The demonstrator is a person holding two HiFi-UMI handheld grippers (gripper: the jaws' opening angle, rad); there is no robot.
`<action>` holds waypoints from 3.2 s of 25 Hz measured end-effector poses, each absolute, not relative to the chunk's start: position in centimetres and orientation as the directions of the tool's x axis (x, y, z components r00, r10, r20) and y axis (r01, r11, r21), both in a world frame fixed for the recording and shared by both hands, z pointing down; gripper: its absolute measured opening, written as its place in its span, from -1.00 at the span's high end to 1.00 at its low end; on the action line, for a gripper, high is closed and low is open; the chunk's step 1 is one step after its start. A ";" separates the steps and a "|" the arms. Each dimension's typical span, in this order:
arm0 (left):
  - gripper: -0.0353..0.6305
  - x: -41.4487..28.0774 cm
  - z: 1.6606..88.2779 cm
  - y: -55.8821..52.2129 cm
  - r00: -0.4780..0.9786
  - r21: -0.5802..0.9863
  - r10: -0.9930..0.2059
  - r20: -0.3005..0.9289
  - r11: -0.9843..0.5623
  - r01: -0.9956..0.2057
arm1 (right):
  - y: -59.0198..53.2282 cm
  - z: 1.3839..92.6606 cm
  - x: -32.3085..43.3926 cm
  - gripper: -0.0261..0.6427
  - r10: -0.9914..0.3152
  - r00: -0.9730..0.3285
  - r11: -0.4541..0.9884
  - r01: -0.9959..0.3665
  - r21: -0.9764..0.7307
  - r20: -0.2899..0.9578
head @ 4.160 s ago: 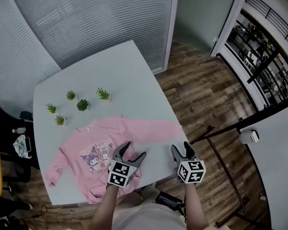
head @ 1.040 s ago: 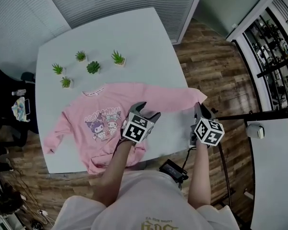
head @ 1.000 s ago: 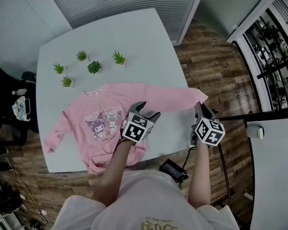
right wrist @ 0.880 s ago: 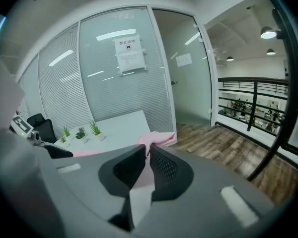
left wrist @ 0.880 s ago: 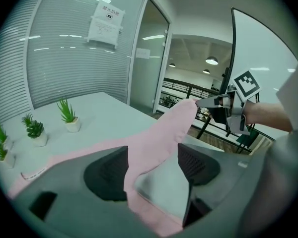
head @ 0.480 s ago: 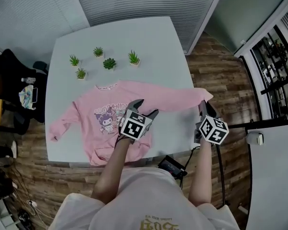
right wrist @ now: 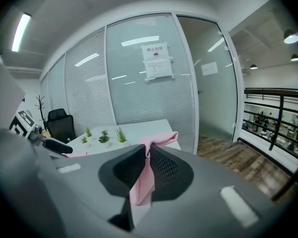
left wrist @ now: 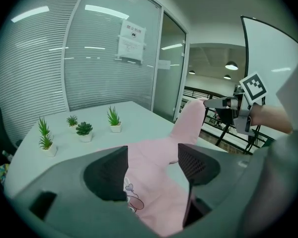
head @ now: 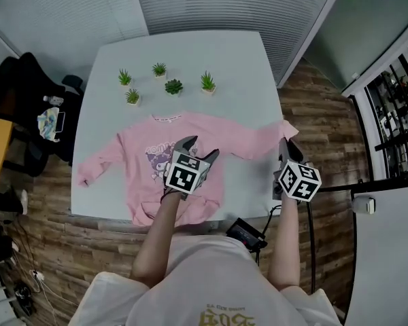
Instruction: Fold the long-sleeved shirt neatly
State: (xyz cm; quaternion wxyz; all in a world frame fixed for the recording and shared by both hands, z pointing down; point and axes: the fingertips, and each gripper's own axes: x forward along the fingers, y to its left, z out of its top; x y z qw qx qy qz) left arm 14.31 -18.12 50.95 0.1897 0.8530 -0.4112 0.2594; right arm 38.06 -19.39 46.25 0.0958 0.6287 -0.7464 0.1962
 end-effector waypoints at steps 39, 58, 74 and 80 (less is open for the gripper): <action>-0.08 -8.8 50.6 -12.9 0.244 0.057 -0.737 0.630 -0.270 -0.961 | -21.9 44.4 14.5 0.80 -0.777 -0.550 0.507 -0.835 -0.214 0.305; -0.08 -18.2 53.4 -13.3 0.298 0.123 -0.706 0.642 -0.288 -0.950 | -21.7 44.9 1.3 0.80 -0.747 -0.580 0.560 -0.812 -0.161 0.324; -0.08 -23.1 56.6 -13.0 0.320 0.154 -0.667 0.673 -0.298 -0.942 | -21.2 49.1 -6.6 0.79 -0.707 -0.586 0.601 -0.793 -0.101 0.396; -0.08 -24.6 58.3 -12.4 0.323 0.171 -0.650 0.688 -0.287 -0.942 | -21.2 53.3 -9.0 0.79 -0.679 -0.575 0.625 -0.779 -0.052 0.455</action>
